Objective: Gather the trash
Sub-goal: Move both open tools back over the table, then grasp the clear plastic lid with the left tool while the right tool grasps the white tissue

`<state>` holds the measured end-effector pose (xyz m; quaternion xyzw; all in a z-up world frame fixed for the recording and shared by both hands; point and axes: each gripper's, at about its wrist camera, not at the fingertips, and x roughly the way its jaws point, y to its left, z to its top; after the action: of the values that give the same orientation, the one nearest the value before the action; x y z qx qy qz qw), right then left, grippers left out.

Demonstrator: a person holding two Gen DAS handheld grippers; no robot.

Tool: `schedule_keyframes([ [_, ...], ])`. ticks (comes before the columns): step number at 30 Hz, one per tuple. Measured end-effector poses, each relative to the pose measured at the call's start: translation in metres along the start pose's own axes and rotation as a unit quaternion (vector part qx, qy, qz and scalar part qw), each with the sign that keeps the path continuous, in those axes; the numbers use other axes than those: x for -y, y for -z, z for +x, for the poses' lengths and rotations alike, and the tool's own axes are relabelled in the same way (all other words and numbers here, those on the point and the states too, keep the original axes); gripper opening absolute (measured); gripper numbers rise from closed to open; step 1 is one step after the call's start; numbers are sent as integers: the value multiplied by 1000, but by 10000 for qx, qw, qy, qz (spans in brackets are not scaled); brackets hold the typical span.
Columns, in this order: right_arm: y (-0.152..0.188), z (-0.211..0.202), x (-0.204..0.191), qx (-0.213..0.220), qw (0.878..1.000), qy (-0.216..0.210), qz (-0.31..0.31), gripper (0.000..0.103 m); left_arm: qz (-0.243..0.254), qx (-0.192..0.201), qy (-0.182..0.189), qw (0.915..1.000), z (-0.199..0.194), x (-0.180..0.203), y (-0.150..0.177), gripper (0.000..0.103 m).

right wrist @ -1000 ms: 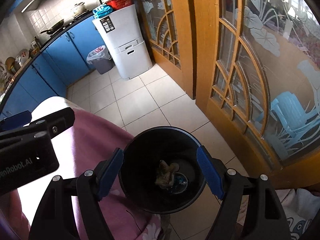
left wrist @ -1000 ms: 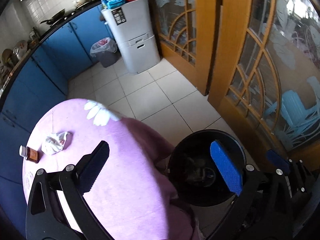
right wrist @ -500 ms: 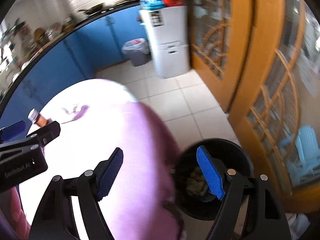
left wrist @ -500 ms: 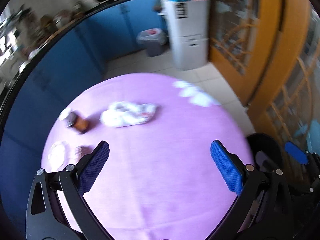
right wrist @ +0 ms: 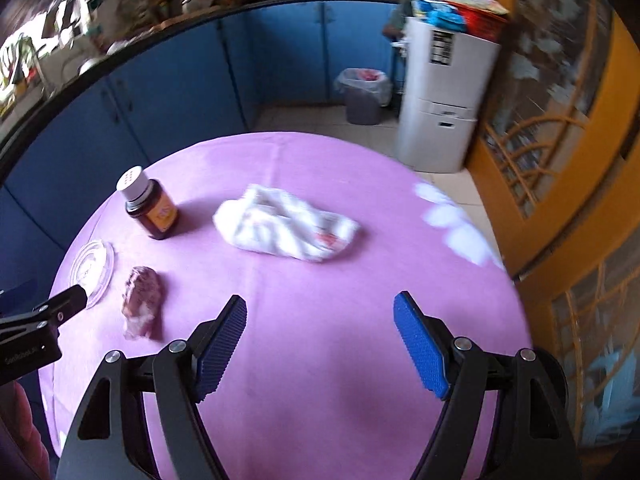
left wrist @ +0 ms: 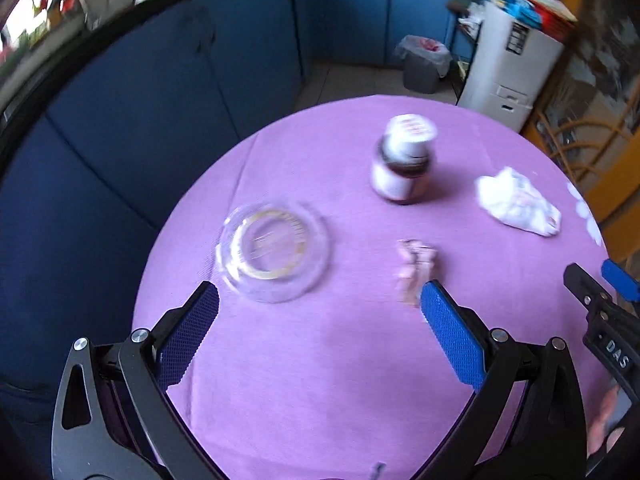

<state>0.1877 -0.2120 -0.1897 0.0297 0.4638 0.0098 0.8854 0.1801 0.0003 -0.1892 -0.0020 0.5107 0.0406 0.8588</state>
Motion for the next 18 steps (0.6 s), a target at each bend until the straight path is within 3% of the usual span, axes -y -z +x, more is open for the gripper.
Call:
schedule_keyframes([
  [4, -11, 14, -19, -94, 9999, 5, -145, 74, -116, -123, 36, 9999, 21, -22, -4, 100],
  [18, -35, 60, -37, -481, 9983, 175, -266, 74, -200, -533, 44, 9984, 69, -33, -20, 100],
])
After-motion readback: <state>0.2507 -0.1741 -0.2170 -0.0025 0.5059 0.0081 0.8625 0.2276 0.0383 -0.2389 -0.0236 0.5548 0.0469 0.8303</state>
